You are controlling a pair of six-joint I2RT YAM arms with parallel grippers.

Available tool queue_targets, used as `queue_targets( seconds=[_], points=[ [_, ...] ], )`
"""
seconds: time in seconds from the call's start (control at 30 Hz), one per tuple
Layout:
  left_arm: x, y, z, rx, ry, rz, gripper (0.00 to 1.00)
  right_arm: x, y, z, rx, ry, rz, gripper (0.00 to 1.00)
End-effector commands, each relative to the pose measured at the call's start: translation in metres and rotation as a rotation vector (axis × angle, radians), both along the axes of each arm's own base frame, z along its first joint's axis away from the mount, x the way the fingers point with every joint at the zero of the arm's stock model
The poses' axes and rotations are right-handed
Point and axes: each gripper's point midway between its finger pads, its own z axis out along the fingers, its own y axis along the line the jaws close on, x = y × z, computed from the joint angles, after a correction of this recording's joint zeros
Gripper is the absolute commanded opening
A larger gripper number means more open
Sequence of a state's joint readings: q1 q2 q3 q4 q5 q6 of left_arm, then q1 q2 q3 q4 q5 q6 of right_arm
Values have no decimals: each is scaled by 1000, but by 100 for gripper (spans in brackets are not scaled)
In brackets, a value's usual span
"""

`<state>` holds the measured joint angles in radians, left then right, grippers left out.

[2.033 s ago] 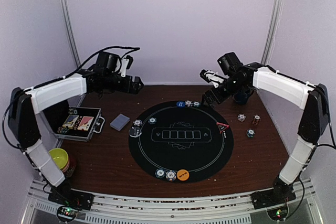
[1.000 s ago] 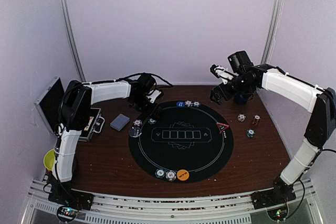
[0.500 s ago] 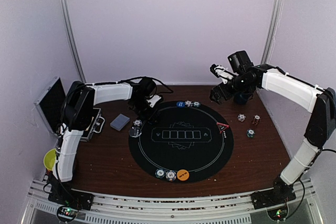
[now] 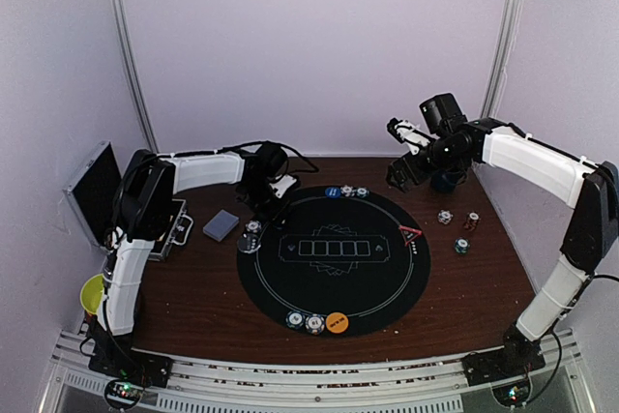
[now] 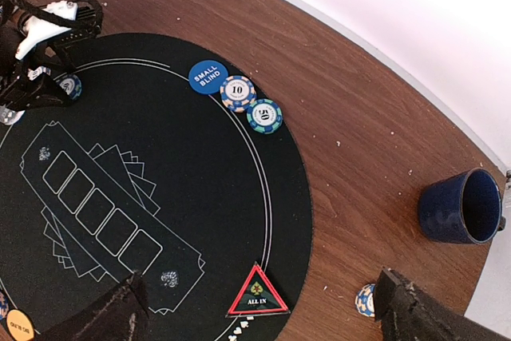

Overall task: Distribute texas hold em gaming equipment
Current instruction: Adjust the poker chips pile in the dealer area.

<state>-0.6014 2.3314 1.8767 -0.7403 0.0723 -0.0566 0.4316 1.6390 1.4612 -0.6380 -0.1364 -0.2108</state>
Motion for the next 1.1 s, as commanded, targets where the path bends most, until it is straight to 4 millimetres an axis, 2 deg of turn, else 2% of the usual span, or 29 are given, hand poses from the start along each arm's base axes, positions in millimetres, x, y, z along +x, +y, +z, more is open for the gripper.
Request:
queue_targets(
  seconds=[0.0,0.27,0.33,0.4,0.53,1.07],
  points=[
    [-7,3,-13,31,44,-11,55,-3,-1,14,20,-33,4,100],
    [-10,4,-15,37,51,-14,39,-4,-1,15,24,-35,4,99],
    [-9,6,-14,50,42,-9,36,-4,-1,15,25,-34,5,99],
    [-7,10,-12,66,27,1,29,-4,-1,15,25,-35,5,99],
    [0,16,-6,92,-7,22,24,-4,0,15,28,-33,6,99],
    [19,50,3,111,-35,104,22,-5,0,15,31,-32,10,99]
  ],
)
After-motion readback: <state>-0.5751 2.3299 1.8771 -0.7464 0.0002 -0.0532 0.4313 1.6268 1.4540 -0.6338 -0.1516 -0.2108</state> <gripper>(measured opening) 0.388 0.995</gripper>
